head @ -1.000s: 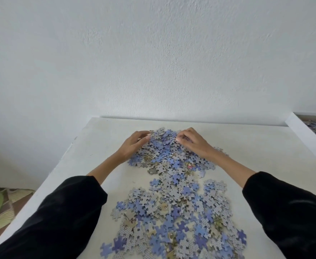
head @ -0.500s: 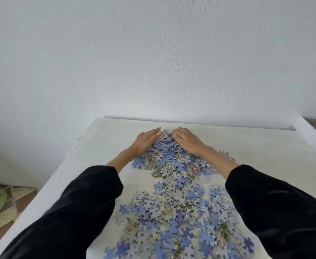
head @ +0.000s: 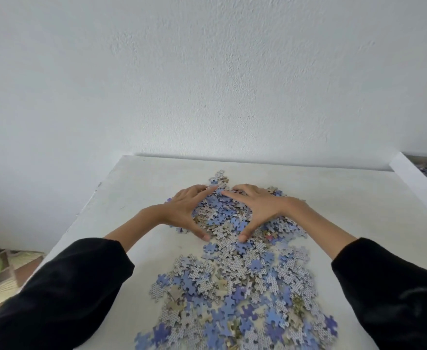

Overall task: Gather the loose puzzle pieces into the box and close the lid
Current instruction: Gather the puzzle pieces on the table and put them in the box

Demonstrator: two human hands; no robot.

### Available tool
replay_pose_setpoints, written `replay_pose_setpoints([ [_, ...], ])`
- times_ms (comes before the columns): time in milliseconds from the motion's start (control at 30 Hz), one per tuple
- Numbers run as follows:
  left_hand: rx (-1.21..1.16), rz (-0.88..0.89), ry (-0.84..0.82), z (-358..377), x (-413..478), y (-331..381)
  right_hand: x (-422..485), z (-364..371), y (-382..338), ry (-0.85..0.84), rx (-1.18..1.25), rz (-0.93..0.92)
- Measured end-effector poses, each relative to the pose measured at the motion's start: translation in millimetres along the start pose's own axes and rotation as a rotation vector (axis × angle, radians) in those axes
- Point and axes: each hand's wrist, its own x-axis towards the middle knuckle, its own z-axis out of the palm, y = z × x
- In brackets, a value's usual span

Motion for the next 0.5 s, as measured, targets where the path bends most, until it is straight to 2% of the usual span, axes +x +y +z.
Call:
replay_pose_setpoints([
  [200, 0.104, -0.026, -0.017, 0, 4, 0, 3, -12, -3, 0.066, -0.058, 0.034],
  [400, 0.015, 0.056, 0.132, 1, 0, -1, 2, -4, 5, 0.131, 0.150, 0.008],
  [500, -0.052, 0.086, 0.209, 6, -4, 0, 2, 1, 8, 0.207, 0.126, -0.009],
])
